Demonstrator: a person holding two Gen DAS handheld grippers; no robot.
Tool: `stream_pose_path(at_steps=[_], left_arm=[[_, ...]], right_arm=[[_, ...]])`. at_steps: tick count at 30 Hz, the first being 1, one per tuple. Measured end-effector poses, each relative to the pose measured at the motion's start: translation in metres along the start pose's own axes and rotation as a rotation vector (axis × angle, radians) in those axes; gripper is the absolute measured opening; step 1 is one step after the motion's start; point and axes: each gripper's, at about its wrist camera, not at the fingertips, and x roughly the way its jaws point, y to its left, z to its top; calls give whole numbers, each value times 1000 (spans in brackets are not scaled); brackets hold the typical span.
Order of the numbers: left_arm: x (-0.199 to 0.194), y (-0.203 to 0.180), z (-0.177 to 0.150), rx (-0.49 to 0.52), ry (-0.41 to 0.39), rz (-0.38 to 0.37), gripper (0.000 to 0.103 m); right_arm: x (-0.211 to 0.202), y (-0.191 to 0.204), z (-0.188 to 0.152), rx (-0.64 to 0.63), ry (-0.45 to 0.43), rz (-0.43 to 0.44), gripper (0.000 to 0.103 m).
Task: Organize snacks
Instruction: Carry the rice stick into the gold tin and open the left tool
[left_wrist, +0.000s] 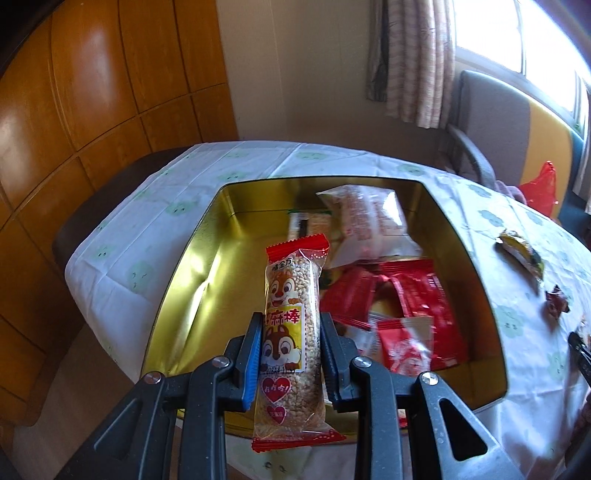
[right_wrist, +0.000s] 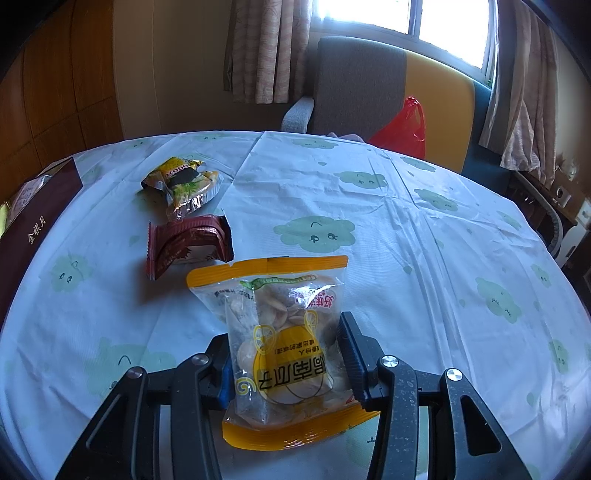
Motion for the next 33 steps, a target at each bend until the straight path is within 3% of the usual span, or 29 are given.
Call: stream_pose_path(at_steps=[5,10,33], left_arm=[[18,6,3,-6,18,22,29],[29,8,1,-23,41,22,37],[-22,-16,0,6,-45,-52,37]], right_arm=[[0,0,0,-2,0,-3,48],[0,0,0,-4,0,-5,48],[0,0,0,-6,-1,-7,48]])
